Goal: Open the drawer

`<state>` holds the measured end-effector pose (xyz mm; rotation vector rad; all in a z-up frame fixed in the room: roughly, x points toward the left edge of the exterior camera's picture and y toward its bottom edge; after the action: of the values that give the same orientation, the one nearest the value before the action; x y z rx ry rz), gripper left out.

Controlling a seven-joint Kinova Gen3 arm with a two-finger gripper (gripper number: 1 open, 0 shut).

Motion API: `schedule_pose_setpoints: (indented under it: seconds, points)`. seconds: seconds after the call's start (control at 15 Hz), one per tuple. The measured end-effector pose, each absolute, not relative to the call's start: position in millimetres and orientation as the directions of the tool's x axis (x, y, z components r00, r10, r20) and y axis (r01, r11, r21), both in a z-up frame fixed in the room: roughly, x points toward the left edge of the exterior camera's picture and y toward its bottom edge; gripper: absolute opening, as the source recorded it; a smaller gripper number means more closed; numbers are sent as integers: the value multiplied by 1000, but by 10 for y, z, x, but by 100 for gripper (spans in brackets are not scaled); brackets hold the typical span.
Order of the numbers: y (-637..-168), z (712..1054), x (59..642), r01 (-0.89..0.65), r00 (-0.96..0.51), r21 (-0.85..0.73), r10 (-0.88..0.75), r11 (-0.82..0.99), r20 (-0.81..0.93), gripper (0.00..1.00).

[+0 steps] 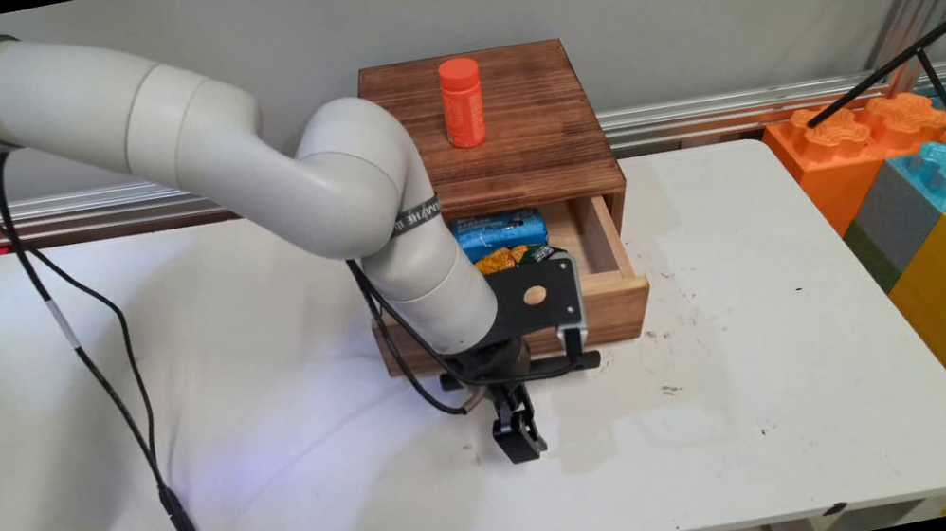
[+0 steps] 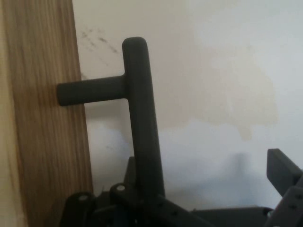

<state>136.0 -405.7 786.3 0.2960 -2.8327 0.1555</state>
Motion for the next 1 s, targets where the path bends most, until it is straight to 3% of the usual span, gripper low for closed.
schedule_pose_setpoints:
  seconds: [1.0]
  points:
    - [-3504, 7966, 1409, -162, -946, -64, -136, 985, 293, 100]
